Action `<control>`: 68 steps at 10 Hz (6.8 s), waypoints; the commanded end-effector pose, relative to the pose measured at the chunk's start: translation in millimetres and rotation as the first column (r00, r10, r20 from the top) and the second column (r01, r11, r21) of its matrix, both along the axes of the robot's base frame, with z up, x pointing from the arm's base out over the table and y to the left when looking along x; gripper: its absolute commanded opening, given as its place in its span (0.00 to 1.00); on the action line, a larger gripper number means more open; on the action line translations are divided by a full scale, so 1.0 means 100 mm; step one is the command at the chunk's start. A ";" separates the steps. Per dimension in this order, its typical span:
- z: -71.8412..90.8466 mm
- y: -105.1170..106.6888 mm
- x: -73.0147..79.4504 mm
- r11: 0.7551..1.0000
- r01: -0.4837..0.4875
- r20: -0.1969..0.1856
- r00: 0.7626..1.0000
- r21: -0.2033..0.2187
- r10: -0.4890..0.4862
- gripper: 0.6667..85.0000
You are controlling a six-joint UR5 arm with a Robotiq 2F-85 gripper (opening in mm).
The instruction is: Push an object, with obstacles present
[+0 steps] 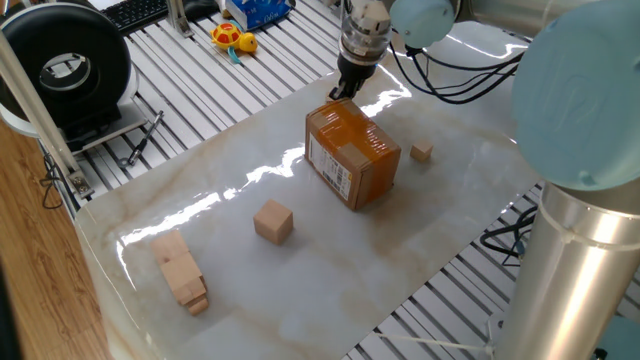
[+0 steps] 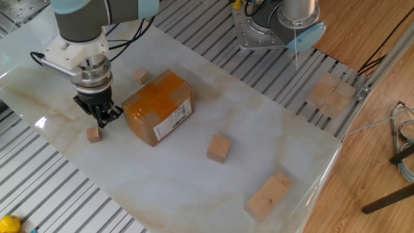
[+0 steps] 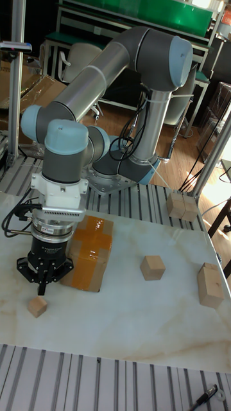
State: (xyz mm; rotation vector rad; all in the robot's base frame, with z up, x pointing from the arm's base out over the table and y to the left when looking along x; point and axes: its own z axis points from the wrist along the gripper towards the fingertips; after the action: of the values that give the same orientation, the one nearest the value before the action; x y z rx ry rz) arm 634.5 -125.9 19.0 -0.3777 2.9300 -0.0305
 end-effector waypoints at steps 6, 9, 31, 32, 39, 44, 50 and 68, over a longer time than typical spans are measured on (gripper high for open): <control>0.13 -0.14 0.03 0.970 -0.218 -0.018 0.976 -0.103 0.218 0.01; 0.28 -0.14 -0.08 0.977 -0.186 -0.023 0.983 -0.100 0.185 0.01; 0.35 -0.08 -0.18 0.984 -0.173 -0.015 0.985 -0.051 0.172 0.01; 0.36 -0.07 -0.17 0.982 -0.182 -0.015 0.983 -0.050 0.181 0.01; 0.24 -0.04 -0.06 0.966 -0.259 0.009 0.966 0.003 0.259 0.01; 0.38 -0.08 -0.14 0.969 -0.247 -0.025 0.969 -0.028 0.246 0.01; 0.56 0.24 0.14 0.967 -0.256 0.071 0.964 -0.001 0.255 0.01; 0.74 0.48 0.68 0.989 -0.151 0.120 0.981 -0.011 0.151 0.01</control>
State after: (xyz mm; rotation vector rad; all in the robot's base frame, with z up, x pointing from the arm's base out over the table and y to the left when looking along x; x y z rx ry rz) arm 679.5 -91.2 101.9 -0.6001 2.7902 -0.0526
